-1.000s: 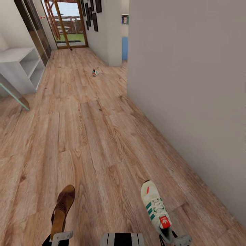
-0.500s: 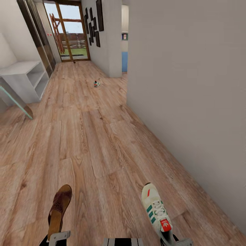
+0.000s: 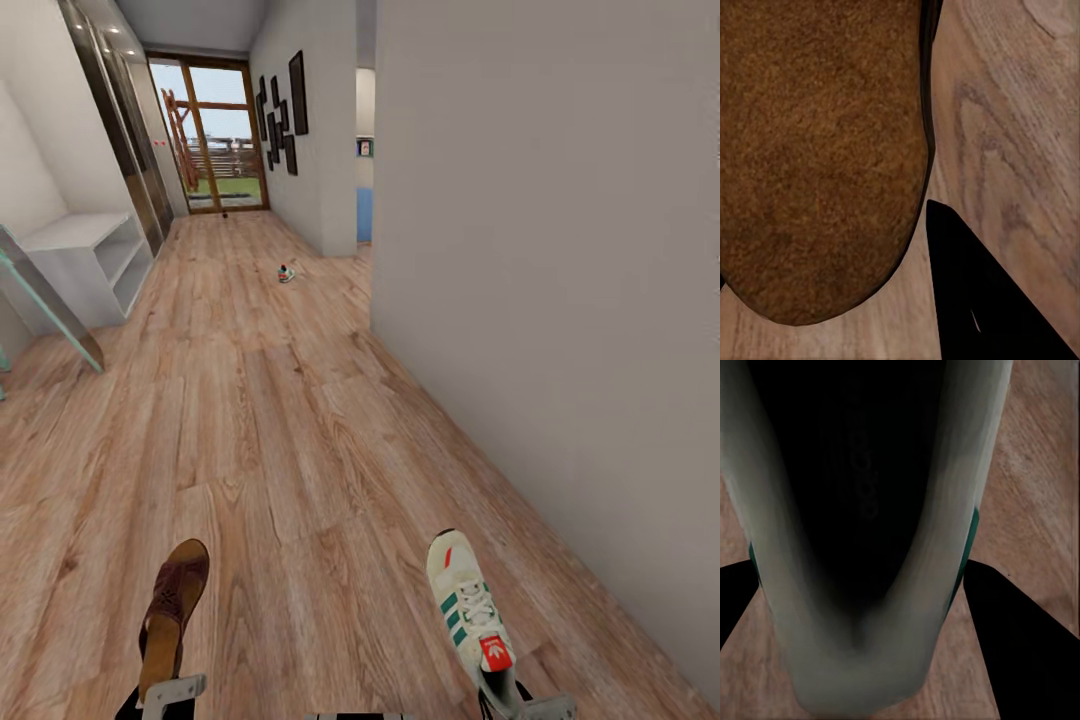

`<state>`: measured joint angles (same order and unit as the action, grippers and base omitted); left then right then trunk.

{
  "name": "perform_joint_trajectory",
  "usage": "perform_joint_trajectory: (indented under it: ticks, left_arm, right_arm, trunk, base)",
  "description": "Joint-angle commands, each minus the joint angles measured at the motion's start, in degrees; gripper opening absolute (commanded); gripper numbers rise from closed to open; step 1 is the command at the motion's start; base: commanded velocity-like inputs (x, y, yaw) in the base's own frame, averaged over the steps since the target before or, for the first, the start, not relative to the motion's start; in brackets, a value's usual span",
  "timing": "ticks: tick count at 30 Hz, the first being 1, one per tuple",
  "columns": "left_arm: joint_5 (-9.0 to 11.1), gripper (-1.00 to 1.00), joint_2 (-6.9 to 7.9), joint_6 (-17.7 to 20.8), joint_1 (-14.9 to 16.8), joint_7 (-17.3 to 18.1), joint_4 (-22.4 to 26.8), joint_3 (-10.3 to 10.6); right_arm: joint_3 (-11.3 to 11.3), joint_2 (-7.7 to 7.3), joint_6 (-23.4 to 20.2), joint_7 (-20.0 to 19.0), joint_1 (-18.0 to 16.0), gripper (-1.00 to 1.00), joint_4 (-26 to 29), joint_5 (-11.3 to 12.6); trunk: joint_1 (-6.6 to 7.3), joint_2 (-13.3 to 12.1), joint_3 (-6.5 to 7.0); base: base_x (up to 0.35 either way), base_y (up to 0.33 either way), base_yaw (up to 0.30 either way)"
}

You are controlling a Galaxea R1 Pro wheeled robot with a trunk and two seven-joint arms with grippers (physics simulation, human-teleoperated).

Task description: Pick up the two gym shoes and the two sandals from the corridor floor and place them onto the hallstand (shoe rack) in the corridor, making sure they are on the rack and not on the floor. Arrange them so the two gym shoes are next to each other and the two sandals are next to each other.

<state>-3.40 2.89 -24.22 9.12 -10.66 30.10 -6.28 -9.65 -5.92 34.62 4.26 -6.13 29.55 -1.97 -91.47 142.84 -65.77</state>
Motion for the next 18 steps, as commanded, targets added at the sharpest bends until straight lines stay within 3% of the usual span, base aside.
perform_joint_trajectory:
  ticks: [1, 13, 18]
  left_arm:
    - [-0.6, -1.00, 0.01, 0.0, 0.0, -0.2, -0.1, -0.1]
    - [-0.6, -1.00, 0.00, 0.0, 0.0, -0.2, -0.1, -0.1]
    - [-0.6, -1.00, 0.05, 0.0, 0.0, -0.2, -0.1, -0.1]
  right_arm:
    - [0.0, -0.05, 0.1, 0.4, 0.0, -1.00, 0.0, -0.3]
    - [0.8, -0.15, 0.1, 0.3, 0.0, -1.00, 2.6, -0.3]
    - [2.6, -0.08, 0.0, 0.4, 0.0, -1.00, 2.5, -0.2]
  trunk:
    - [0.23, -0.4, 0.23]
    - [2.87, -5.2, 3.46]
    - [3.97, -7.2, 4.81]
  base:
    - [0.000, 0.000, 0.000]
    - [0.000, 0.000, -0.009]
    - [0.000, 0.000, -0.060]
